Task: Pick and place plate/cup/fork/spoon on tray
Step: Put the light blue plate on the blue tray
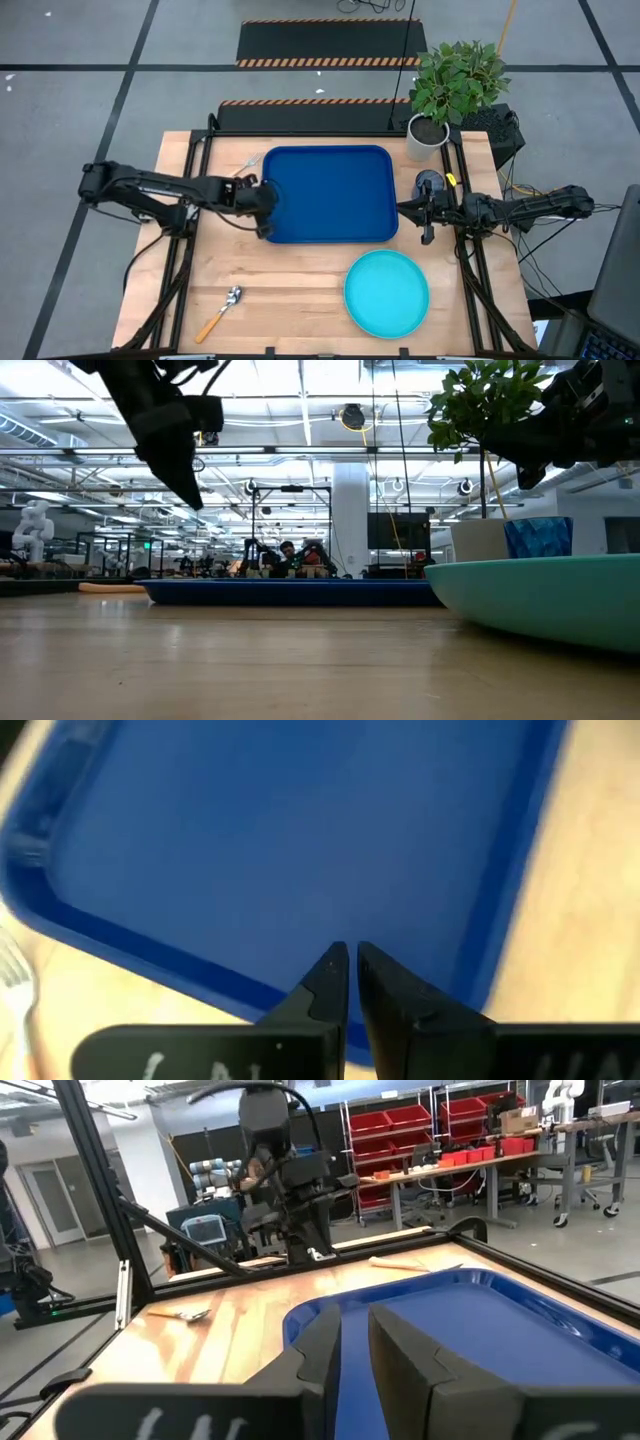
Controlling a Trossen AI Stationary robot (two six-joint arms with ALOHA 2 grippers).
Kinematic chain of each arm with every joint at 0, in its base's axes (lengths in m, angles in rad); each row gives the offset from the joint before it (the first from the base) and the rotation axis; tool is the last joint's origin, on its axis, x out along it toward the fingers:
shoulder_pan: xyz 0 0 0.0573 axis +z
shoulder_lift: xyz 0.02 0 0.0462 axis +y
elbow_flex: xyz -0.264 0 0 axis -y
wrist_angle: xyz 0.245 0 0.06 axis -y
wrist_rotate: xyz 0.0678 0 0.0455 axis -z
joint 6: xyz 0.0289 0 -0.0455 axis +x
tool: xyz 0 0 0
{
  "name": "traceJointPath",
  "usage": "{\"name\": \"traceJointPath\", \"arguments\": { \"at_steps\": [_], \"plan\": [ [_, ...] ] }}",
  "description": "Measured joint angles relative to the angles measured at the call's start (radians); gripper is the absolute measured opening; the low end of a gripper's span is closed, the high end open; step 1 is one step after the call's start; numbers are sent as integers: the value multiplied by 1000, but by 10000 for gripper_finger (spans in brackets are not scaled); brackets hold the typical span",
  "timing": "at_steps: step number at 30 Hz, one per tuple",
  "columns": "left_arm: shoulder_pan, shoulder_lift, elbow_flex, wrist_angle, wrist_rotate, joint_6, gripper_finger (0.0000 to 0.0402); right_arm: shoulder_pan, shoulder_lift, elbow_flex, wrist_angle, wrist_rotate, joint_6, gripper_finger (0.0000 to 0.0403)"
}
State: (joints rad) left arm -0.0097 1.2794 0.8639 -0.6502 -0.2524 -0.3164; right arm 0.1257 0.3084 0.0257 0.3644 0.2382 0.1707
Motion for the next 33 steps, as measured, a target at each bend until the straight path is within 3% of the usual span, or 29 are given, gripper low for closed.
{"name": "traceJointPath", "arguments": {
  "at_steps": [11, 17, 21, 28, 33],
  "plan": [
    [-71, 179, 0, 207, 29, 61, 31, 0, 1, 0, -4, 6, -23, 50],
    [-155, 185, 0, 455, 65, 201, 31, -1, 0, 0, -34, 115, -34, 50],
    [-166, 186, 0, 583, 87, 184, 31, -1, 1, 0, -58, 160, -34, 50],
    [-170, 201, 40, 596, 83, 111, 31, -1, 1, 0, -52, 159, -34, 50],
    [-209, 291, 155, 531, 73, 132, 31, -1, 0, 0, -46, 158, -45, 50]
  ]
}}
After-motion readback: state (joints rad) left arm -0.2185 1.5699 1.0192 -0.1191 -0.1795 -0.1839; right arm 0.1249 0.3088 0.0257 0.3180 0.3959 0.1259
